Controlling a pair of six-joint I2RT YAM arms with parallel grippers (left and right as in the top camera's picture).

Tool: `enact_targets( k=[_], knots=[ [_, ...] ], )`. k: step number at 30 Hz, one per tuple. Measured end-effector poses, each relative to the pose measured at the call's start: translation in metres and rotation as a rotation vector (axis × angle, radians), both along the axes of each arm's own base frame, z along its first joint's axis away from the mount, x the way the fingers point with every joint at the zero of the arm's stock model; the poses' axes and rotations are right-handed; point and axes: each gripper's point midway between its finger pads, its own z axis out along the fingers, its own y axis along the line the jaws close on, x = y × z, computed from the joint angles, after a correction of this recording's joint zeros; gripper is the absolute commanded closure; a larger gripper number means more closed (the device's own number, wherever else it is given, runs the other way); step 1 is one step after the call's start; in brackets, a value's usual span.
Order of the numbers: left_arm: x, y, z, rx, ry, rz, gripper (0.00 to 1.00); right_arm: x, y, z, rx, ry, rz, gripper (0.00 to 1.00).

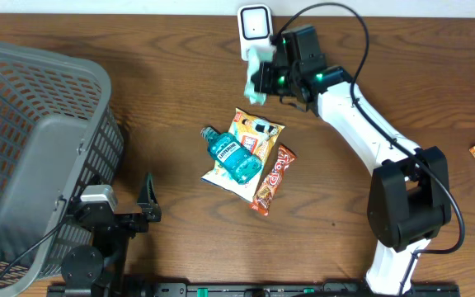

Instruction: Scan the item barcode

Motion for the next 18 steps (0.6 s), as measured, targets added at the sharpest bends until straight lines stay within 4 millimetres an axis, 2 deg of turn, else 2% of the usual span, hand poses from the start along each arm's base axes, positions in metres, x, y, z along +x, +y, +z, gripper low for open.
enact_targets(
  k=[4,7,9,18],
  knots=[
    [0.000,0.000,0.000,0.000,0.000,0.000,0.00,0.029,-0.004,0.022,0.001,-0.081,-0.085,0.99],
    [0.000,0.000,0.000,0.000,0.000,0.000,0.00,0.060,0.000,0.035,0.008,-0.160,-0.131,0.99],
    [0.000,0.000,0.000,0.000,0.000,0.000,0.00,0.083,0.002,0.036,0.004,-0.204,-0.160,0.99],
    [0.000,0.000,0.000,0.000,0.000,0.000,0.00,0.161,0.007,-0.012,-0.037,-0.316,-0.277,0.99]
  ],
)
